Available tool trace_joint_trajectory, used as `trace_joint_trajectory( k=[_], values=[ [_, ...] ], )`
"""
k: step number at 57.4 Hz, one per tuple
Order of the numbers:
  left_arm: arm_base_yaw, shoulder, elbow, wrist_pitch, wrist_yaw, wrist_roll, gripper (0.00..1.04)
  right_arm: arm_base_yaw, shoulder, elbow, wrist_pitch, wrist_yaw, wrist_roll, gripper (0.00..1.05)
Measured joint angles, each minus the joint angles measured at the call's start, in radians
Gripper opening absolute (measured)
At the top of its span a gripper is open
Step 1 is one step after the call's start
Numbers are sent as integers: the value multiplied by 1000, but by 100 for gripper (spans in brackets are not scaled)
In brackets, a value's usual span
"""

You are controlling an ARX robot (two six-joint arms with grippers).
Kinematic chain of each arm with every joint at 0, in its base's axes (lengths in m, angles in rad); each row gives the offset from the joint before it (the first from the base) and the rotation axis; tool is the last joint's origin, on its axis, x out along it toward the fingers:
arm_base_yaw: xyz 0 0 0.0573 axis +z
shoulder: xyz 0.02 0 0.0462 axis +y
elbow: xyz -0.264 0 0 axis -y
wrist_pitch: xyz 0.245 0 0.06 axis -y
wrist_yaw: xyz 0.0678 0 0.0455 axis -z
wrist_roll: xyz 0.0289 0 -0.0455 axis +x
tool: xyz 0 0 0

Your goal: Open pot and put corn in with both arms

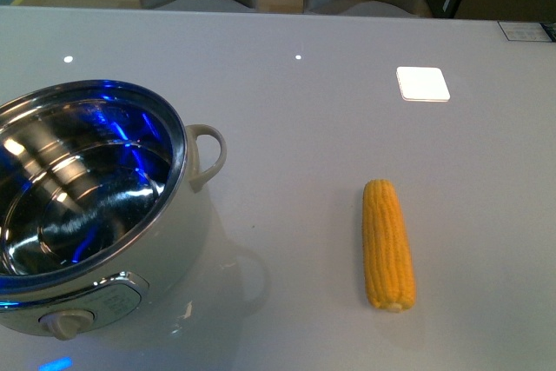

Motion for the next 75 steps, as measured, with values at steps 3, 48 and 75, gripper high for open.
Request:
trace_joint_trajectory(
  k=[3,48,75],
  values=[
    [0,0,0,0,2,0,43,0,0,0,0,0,0,96],
    [1,39,22,3,46,30,99,0,0,0,0,0,0,96],
    [30,-266,-104,-82,66,-21,98,0,0,0,0,0,0,96]
  ],
)
